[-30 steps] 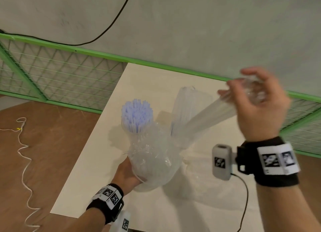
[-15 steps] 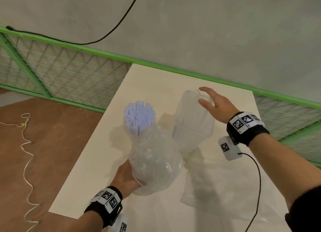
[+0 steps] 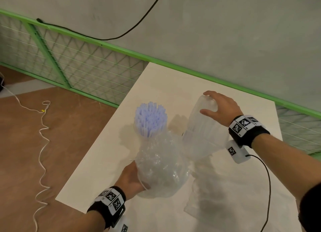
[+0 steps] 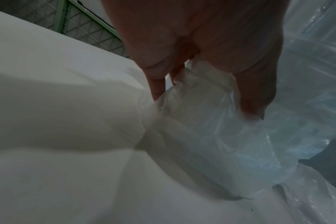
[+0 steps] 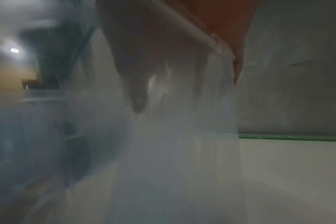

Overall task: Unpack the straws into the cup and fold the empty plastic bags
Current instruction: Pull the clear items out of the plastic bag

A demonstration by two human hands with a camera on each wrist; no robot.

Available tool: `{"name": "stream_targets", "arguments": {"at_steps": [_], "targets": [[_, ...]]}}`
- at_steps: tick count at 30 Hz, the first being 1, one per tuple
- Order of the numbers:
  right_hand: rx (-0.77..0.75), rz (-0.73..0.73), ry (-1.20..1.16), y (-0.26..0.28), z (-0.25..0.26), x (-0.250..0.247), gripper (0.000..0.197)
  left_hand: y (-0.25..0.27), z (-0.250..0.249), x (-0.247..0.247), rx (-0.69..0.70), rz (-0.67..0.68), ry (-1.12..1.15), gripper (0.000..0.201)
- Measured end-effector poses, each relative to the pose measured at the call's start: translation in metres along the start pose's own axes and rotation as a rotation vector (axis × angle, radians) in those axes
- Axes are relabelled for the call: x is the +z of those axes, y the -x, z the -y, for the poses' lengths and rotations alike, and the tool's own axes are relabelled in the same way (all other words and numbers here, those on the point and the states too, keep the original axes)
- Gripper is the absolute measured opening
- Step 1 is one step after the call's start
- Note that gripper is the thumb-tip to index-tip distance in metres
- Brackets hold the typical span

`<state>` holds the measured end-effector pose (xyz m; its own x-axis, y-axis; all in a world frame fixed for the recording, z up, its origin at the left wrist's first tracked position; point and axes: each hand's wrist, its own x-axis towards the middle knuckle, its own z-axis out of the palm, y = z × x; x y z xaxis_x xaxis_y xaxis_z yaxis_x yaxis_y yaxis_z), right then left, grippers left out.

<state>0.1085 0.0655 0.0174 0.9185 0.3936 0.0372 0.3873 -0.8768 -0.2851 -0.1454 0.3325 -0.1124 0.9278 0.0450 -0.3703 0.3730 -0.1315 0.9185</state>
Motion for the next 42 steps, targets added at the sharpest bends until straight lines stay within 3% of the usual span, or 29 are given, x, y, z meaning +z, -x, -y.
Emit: {"name": "stream_targets", "arguments": {"at_steps": [4,8,11,13,15,19,21,24,27,29,31,35,39,42], "targets": [[-0.019,0.016,-0.158,-0.008,-0.012,-0.009,0.057,0.002,0.003,-0.001,0.001,-0.040,0.047,0.076],[-0.092,0.223,0.094,-0.007,-0.018,0.001,0.078,0.001,0.005,0.000,-0.007,-0.046,0.090,0.075],[-0.054,0.259,0.295,-0.003,-0.011,0.004,0.080,0.002,0.003,0.000,0.003,-0.039,0.079,0.077],[-0.048,0.208,0.264,0.001,-0.001,-0.004,0.078,0.001,0.004,-0.001,0.004,-0.026,0.063,0.073],[-0.097,0.064,0.151,0.010,0.009,-0.014,0.068,0.003,-0.001,0.000,-0.002,-0.018,0.080,0.068],[-0.279,-0.209,-0.252,0.054,0.049,-0.035,0.042,0.003,-0.005,0.001,-0.030,-0.021,0.013,0.063],[-0.313,-0.182,-0.427,0.090,0.070,-0.037,0.048,0.004,-0.009,0.000,-0.035,-0.025,-0.127,0.061],[-0.326,-0.013,-0.525,0.141,0.090,-0.021,0.049,0.002,-0.006,-0.002,-0.047,-0.020,-0.159,0.061],[-0.291,0.085,-0.527,0.183,0.104,0.011,0.072,-0.002,0.002,0.000,-0.043,-0.011,-0.076,0.078],[-0.263,0.054,-0.514,0.200,0.115,0.033,0.094,-0.002,0.003,0.003,-0.017,-0.017,-0.091,0.077],[-0.225,-0.057,-0.491,0.207,0.128,0.051,0.103,-0.001,0.001,0.004,0.012,-0.025,-0.126,0.071],[-0.167,-0.256,-0.494,0.205,0.145,0.065,0.085,0.000,0.002,0.003,0.018,-0.021,-0.123,0.074],[-0.053,-0.322,-0.573,0.204,0.147,0.069,0.065,-0.001,0.005,0.002,0.020,-0.021,-0.122,0.078],[-0.049,-0.366,-0.565,0.201,0.150,0.071,0.057,-0.001,0.007,0.001,0.021,-0.030,-0.127,0.080]]}}
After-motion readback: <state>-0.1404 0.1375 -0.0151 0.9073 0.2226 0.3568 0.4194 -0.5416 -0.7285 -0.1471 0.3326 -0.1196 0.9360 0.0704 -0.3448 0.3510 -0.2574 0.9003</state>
